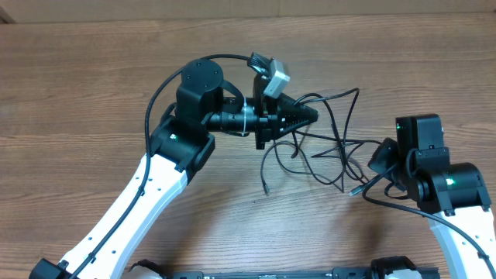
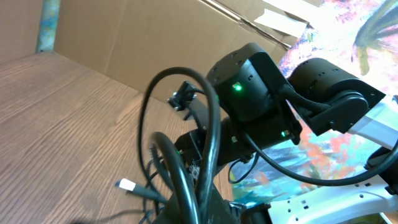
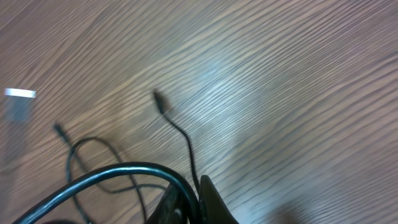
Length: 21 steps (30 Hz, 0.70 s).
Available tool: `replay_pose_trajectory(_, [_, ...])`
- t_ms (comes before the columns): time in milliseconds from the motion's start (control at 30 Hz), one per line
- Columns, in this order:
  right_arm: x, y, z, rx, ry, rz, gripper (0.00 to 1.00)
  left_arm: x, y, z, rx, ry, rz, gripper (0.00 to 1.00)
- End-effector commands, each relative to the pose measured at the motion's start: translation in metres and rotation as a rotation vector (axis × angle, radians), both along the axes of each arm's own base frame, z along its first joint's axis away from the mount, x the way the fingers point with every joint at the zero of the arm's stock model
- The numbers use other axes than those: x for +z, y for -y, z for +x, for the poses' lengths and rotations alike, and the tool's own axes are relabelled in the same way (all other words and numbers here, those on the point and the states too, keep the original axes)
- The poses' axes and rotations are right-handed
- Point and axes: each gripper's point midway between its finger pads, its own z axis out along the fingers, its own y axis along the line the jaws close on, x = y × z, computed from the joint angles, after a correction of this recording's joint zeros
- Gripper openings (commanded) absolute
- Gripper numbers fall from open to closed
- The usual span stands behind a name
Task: Untangle cables
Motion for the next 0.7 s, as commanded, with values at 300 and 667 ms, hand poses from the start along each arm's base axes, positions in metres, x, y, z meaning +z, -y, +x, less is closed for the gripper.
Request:
replay_pose_trajectory(300, [0.007,-0.003,0.003,0.149,0.007,-0.050,0.04,-0.028,-0.051,0.064,0.356,-0.048,0.137,0.08])
replay_pose_trajectory(667, [0.011,-0.036,0.010,0.324,0.051,0.066,0.04,-0.068,-0.078,0.086,0.553,-0.170,0.282,0.61])
